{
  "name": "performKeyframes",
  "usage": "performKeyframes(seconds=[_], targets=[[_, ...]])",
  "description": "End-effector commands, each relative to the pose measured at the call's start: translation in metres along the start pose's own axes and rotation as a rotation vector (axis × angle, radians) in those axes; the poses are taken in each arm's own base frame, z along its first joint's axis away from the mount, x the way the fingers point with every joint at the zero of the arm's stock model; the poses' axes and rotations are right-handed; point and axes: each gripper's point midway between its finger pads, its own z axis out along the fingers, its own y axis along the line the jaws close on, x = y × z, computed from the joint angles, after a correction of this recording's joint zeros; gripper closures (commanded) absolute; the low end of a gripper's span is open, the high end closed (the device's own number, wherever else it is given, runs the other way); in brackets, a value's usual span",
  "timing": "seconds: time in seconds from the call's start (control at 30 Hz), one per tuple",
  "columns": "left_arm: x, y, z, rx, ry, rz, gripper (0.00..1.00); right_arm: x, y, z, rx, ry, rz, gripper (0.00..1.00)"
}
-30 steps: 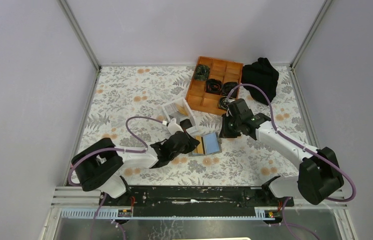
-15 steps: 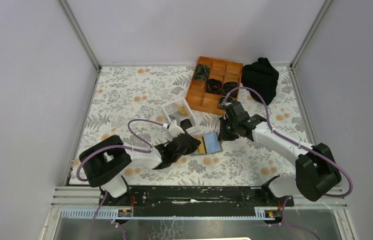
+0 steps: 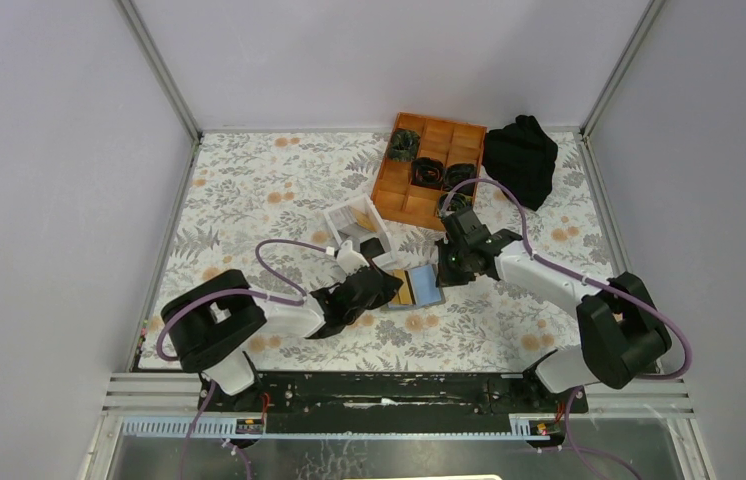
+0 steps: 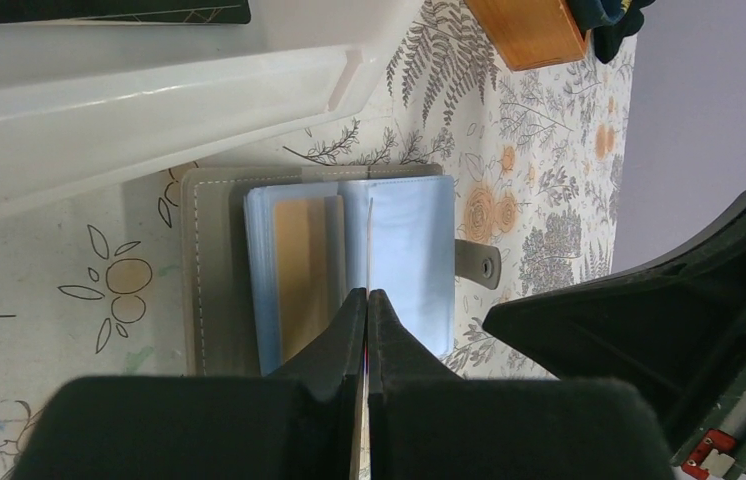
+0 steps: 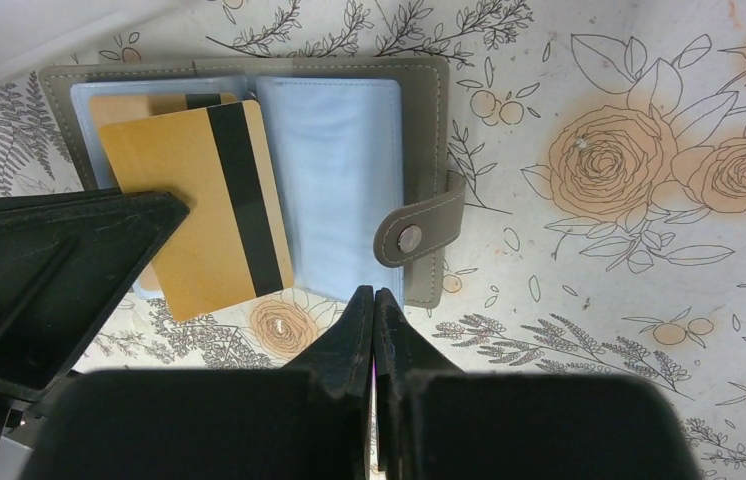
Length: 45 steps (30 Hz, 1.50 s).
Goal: Put the credit cards into the card holder
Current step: Insert the credit card into the card holder.
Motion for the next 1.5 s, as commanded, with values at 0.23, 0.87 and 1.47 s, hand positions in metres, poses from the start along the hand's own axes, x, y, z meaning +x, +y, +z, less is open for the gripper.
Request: performKeyframes(seconds=[0.23,0.87,1.47], targets=[[0.0,-0.004,0.01,0.007,-0.034,-0.016,1.0,-0.005,-0.001,0.005,0.045,-0.007,-0.013,1.0],[0.017,0.035,0.015,-0.145,0.025,0.056,1.0,-0.004,-0.012,0.016,0.126,0.032,-0.017,1.0],[0.03,0.063,0.016,-0.244,0.062,0.093,1.0,0.006,-0.032,0.025,0.239,0.093,-0.005,1.0]])
